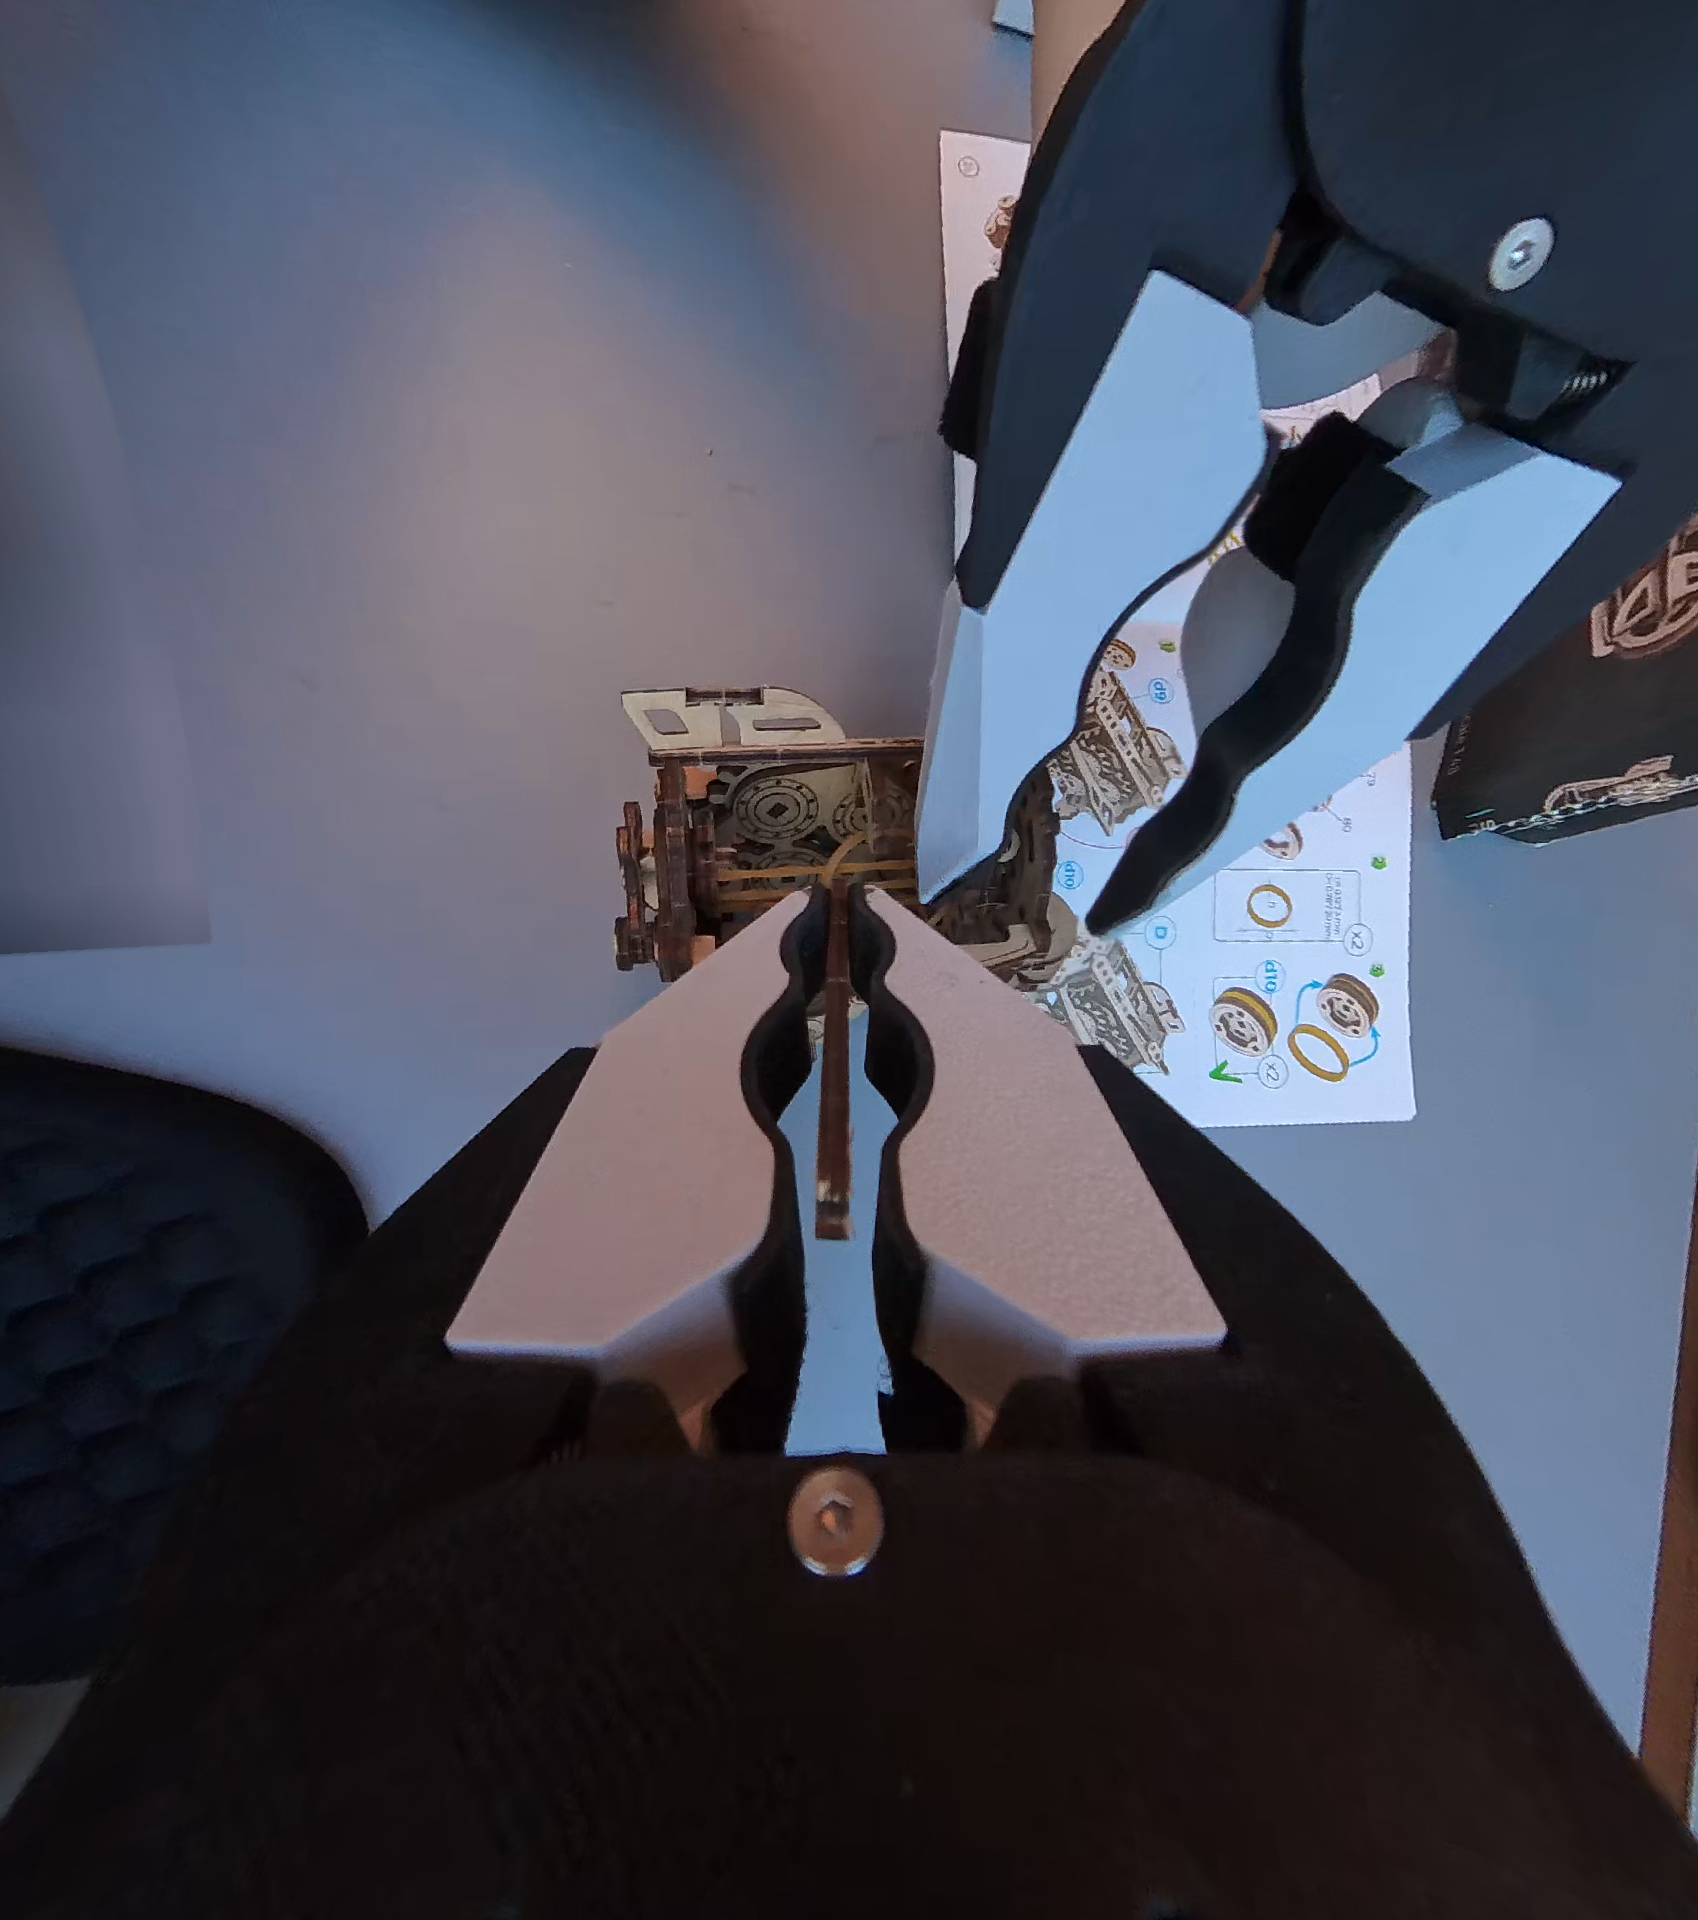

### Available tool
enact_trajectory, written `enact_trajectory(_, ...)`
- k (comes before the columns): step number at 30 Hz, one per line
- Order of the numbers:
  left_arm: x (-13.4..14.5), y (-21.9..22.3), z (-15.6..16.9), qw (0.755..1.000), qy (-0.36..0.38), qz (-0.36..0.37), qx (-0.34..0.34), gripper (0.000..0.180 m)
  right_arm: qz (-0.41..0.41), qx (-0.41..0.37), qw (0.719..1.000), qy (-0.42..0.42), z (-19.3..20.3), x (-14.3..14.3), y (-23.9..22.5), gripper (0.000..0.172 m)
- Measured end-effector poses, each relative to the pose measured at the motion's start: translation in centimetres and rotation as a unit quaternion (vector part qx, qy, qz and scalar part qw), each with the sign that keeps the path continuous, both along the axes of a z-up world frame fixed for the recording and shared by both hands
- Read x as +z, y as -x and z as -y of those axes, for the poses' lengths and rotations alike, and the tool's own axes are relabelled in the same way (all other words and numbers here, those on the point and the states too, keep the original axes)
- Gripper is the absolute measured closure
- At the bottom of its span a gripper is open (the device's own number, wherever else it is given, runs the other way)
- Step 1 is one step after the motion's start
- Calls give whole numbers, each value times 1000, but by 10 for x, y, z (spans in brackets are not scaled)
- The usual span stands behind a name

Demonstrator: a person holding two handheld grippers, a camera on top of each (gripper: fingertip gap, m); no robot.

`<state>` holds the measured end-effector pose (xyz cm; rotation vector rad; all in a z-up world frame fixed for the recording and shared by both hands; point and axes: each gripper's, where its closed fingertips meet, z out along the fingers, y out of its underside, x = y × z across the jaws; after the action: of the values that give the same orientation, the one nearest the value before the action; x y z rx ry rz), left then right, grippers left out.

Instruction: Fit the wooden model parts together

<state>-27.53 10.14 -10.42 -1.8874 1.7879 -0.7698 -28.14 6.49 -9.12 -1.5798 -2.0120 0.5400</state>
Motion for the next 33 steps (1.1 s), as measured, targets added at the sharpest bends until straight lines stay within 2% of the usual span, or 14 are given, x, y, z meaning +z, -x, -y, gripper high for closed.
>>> enact_trajectory(11, 0, 3, 8, 1000, 23, -8, -17, 159, -2, 13, 1000, 16, 7, -2, 3, 171)
enact_trajectory(33, -1, 3, 9, 999, 38, -3, -22, 160, 8, 44, 998, 36, 24, 0, 0, 171)
